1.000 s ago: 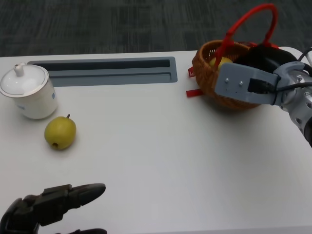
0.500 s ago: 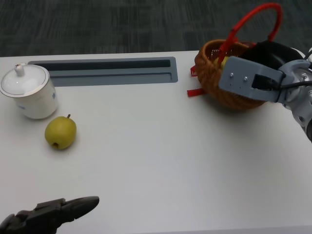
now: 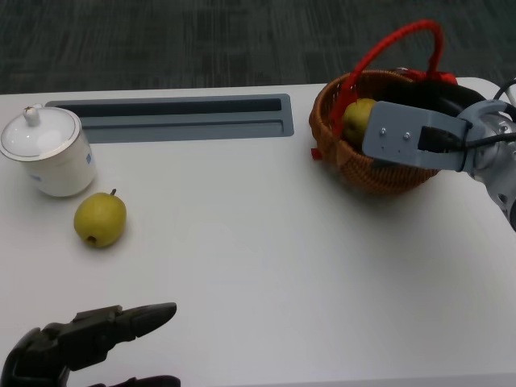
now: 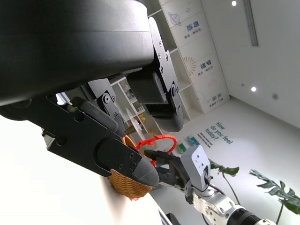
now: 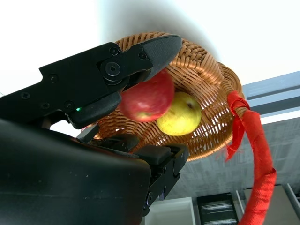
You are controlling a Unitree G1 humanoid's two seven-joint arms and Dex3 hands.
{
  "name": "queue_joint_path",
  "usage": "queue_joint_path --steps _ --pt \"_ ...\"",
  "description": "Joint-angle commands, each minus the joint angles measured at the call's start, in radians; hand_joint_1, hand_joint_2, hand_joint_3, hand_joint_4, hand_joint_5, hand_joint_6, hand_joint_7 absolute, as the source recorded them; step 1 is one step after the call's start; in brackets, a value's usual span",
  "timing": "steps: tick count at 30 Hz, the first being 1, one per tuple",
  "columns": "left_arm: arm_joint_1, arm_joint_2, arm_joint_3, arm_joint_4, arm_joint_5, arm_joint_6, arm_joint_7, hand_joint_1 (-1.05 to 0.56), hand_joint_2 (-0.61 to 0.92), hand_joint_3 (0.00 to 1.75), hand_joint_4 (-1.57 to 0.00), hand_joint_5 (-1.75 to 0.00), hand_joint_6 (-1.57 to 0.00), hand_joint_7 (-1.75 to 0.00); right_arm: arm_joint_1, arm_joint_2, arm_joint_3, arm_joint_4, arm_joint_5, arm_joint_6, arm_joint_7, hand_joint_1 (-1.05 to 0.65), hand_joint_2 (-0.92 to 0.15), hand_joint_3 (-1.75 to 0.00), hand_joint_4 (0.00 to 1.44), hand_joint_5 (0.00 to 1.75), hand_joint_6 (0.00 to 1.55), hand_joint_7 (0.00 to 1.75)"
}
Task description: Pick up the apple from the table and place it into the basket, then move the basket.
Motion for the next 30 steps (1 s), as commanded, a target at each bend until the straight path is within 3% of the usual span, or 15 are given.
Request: queue_joint_path --steps 1,7,14,23,30 --pt "-0.020 0.020 -0.009 0.017 -0.018 0.009 -0.003 -0.50 0.75 0.00 -1.11 -0.02 -0.99 0.00 0.005 -0.028 -0.011 -0.008 0.015 -0.027 0.004 -0.94 -0.79 0.00 0.18 0.00 0.15 0.00" --pt "-0.065 0.033 -0.033 0.041 -0.048 0.015 -0.017 -0.49 0.74 0.00 -1.11 -0.02 -0.99 0.00 0.007 -0.065 -0.036 -0.016 0.051 -0.088 0.019 -0.87 -0.78 0.00 0.19 0.01 0.15 0.01" --pt "-0.115 0.054 -0.044 0.076 -0.083 0.013 -0.039 -0.50 0.74 0.00 -1.11 -0.02 -0.99 0.00 0.055 -0.115 -0.057 -0.035 0.090 -0.244 0.006 -0.90 -0.79 -0.01 0.27 0.02 0.19 0.01" --pt "-0.170 0.079 -0.050 0.114 -0.110 0.004 -0.070 -0.50 0.74 0.00 -1.12 -0.02 -0.99 0.00 0.168 -0.142 -0.075 -0.077 0.141 -0.506 -0.017 -0.92 -0.84 -0.01 0.34 0.02 0.27 0.02" --pt "-0.211 0.092 -0.047 0.146 -0.127 -0.006 -0.096 -0.50 0.74 0.00 -1.13 -0.02 -0.99 0.00 0.292 -0.130 -0.113 -0.130 0.238 -0.738 0.054 -0.81 -0.82 0.00 0.41 0.02 0.35 0.03"
